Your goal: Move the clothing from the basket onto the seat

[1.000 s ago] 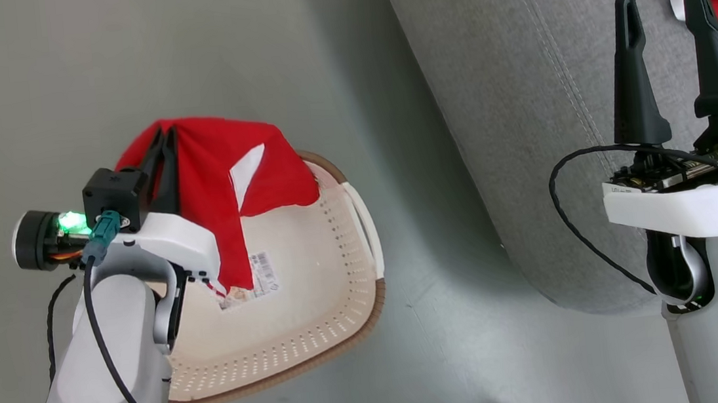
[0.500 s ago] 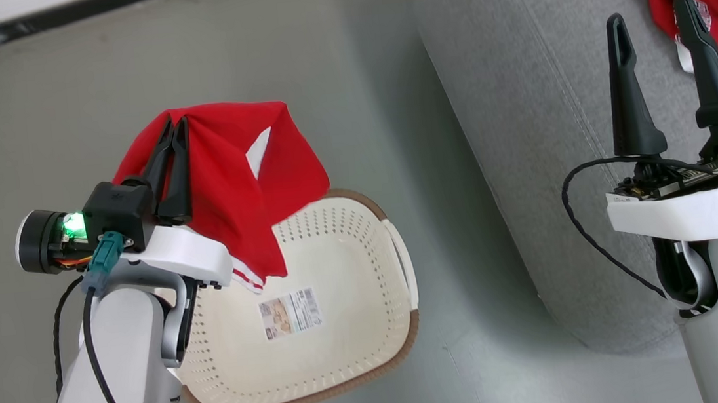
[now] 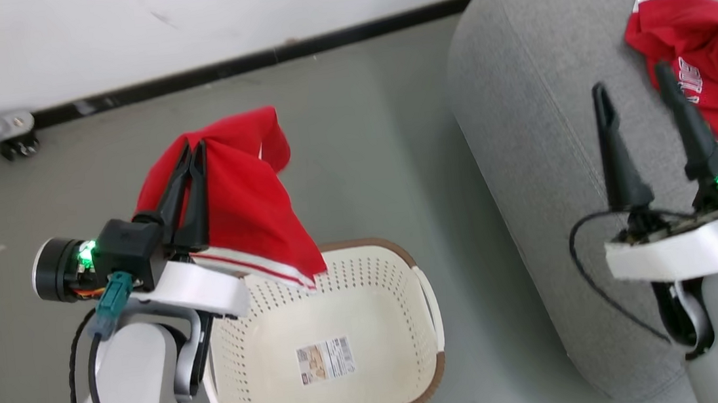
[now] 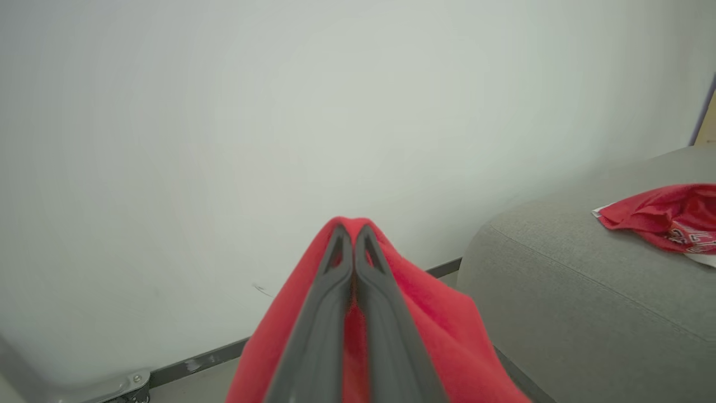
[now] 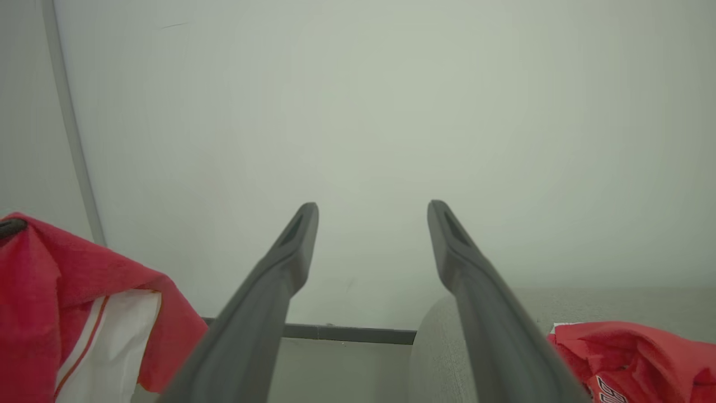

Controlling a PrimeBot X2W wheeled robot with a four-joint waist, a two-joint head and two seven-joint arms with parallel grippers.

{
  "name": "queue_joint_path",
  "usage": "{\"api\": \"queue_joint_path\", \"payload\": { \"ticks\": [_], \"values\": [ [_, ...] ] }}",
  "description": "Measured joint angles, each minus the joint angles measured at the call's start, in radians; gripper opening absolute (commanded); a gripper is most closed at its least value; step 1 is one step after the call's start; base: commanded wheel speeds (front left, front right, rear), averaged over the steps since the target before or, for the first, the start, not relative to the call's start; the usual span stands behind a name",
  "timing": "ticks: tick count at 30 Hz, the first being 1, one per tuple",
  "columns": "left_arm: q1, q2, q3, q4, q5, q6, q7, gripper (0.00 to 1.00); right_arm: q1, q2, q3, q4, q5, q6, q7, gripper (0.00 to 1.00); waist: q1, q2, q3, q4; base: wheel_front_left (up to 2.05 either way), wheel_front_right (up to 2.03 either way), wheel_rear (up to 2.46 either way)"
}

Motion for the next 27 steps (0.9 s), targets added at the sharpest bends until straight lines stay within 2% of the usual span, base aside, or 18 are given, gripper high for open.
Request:
{"api": "queue_joint_path", "payload": {
  "ticks": [4,16,24,27],
  "values": [
    [0.034,0.001,0.003,-0.04,-0.005,-0.006,0.0,0.0,0.032,-0.006,0.017,0.015,0.0,0.0,0.0,1.0,0.0,0.0,-0.045,0.014,0.0,0.0,0.0],
    [0.09,0.027,-0.006,-0.145,-0.013,-0.071,0.0,0.0,0.091,-0.072,0.119,0.067,0.004,0.0,0.0,1.0,0.0,0.0,-0.165,0.054,0.0,0.0,0.0],
    [0.096,0.035,-0.043,-0.201,-0.026,-0.114,0.0,0.0,0.092,-0.12,0.206,0.067,0.057,0.0,0.026,1.0,0.0,0.0,-0.229,0.077,0.0,0.0,0.0],
    [0.097,0.055,-0.067,-0.214,-0.026,-0.131,0.0,0.0,0.092,-0.146,0.243,0.067,0.068,0.0,0.042,1.0,0.0,0.0,-0.249,0.085,0.0,0.0,0.0]
  ]
}}
